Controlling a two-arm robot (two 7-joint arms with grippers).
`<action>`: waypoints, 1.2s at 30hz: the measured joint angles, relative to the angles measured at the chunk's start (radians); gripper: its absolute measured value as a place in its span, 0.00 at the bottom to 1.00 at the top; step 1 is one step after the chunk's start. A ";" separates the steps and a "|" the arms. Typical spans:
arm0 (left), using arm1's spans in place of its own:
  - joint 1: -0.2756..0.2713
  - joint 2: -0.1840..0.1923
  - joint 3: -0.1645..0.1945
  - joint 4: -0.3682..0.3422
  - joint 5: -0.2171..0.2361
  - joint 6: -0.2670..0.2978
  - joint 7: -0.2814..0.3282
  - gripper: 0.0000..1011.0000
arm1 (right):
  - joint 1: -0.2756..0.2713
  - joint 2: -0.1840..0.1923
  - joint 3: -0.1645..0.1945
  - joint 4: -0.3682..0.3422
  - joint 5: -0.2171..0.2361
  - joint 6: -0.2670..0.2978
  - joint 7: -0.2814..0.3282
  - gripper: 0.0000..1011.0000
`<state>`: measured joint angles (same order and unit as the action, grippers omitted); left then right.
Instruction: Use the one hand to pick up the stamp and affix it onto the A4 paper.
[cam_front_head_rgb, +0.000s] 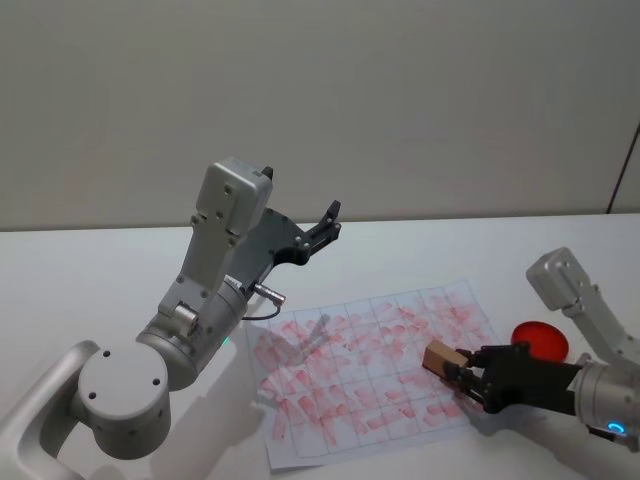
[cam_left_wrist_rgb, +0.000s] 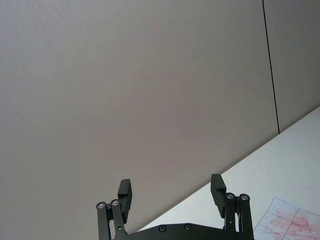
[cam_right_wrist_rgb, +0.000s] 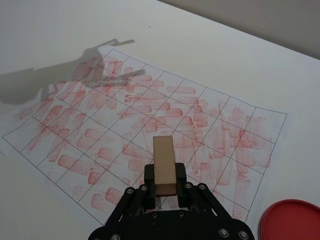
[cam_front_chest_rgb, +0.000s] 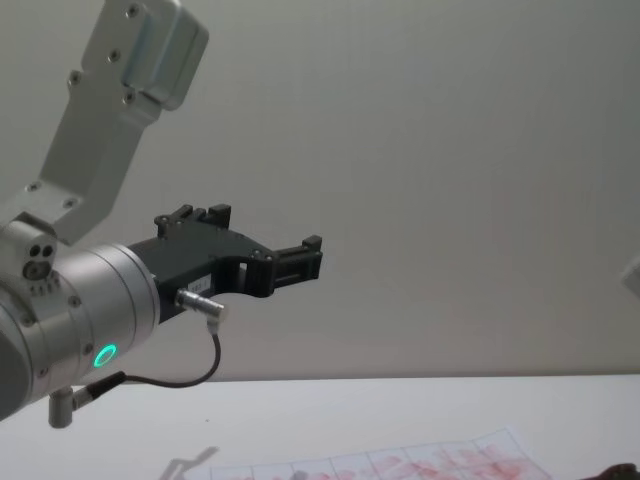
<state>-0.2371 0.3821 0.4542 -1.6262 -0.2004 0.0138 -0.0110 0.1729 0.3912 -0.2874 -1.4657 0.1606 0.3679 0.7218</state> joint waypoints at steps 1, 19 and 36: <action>0.000 0.000 0.000 0.000 0.000 0.000 0.000 0.99 | 0.003 -0.001 -0.002 0.003 -0.002 -0.001 0.001 0.21; 0.000 0.000 0.000 0.000 0.000 0.000 0.000 0.99 | 0.011 0.001 -0.012 -0.001 -0.031 -0.120 -0.034 0.21; 0.000 0.000 0.000 0.000 0.000 0.000 0.000 0.99 | -0.071 0.061 0.026 -0.126 0.022 -0.246 -0.211 0.21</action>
<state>-0.2371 0.3821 0.4542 -1.6262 -0.2004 0.0138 -0.0109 0.1021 0.4524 -0.2609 -1.5916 0.1828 0.1221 0.5106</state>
